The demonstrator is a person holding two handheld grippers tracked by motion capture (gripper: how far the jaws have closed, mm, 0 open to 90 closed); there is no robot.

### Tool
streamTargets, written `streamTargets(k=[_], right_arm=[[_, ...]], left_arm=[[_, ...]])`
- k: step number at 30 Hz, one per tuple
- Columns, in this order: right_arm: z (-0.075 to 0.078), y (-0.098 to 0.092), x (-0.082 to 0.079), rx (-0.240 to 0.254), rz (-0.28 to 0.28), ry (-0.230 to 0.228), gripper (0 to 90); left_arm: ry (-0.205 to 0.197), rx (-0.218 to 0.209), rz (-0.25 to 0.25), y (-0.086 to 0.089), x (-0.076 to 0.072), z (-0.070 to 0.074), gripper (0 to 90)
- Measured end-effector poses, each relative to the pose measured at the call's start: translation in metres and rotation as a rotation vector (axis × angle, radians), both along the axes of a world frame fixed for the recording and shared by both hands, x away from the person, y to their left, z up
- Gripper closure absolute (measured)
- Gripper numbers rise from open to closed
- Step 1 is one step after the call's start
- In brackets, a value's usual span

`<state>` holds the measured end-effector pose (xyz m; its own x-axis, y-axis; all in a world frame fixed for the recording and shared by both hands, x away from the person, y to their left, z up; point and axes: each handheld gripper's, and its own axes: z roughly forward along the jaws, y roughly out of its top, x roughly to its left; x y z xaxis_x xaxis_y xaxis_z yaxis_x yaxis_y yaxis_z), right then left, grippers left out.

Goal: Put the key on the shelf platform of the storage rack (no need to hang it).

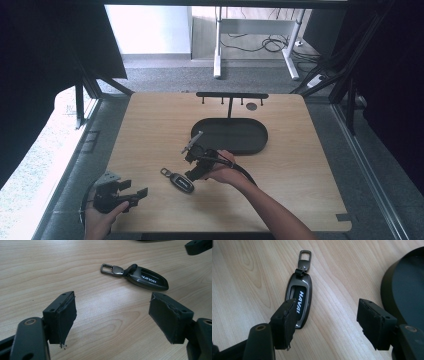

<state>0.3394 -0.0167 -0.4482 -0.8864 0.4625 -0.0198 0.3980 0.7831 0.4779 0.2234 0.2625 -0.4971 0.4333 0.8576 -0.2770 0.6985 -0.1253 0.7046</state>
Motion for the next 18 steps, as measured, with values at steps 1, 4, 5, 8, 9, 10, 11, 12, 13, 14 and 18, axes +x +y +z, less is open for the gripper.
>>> streamTargets(k=[1, 4, 5, 8, 9, 10, 11, 12, 13, 14, 18], right_arm=[[-0.001, 0.001, 0.0, -0.003, -0.001, 0.003, 33.0], [-0.003, 0.005, 0.0, 0.002, 0.005, 0.008, 32.9], [-0.003, 0.007, 0.0, 0.002, 0.004, 0.014, 32.9], [-0.005, 0.011, 0.0, 0.001, 0.011, 0.017, 32.6], [-0.006, 0.012, 0.0, -0.002, 0.012, 0.021, 32.5], [-0.007, 0.013, 0.0, -0.002, 0.019, 0.02, 32.5], [-0.008, 0.015, 0.0, -0.005, 0.02, 0.021, 32.5], [-0.009, 0.016, 0.0, -0.006, 0.022, 0.023, 32.3], [-0.009, 0.017, 0.0, -0.007, 0.02, 0.027, 32.2], [-0.01, 0.019, 0.0, -0.009, 0.023, 0.025, 32.1], [-0.013, 0.023, 0.0, -0.013, 0.032, 0.028, 31.9]], left_arm=[[0.0, 0.0, 0.0, 0.0, 0.0, 0.0, 22.3], [0.001, 0.0, 0.0, 0.0, 0.0, -0.001, 22.3], [0.002, 0.0, 0.0, 0.0, 0.0, -0.001, 22.3], [0.001, 0.001, -0.001, 0.0, 0.0, -0.001, 22.3], [0.001, 0.001, -0.002, 0.0, 0.0, -0.001, 22.3], [0.001, 0.0, -0.001, 0.0, 0.0, 0.0, 22.3], [0.0, 0.0, 0.0, 0.0, 0.0, 0.0, 22.3], [0.0, 0.0, 0.002, 0.0, 0.0, 0.0, 22.3], [0.0, -0.001, 0.004, 0.001, 0.0, 0.0, 22.3], [0.0, -0.001, 0.004, 0.001, 0.0, 0.0, 22.3], [0.0, -0.001, 0.004, 0.001, 0.0, 0.0, 22.3]])
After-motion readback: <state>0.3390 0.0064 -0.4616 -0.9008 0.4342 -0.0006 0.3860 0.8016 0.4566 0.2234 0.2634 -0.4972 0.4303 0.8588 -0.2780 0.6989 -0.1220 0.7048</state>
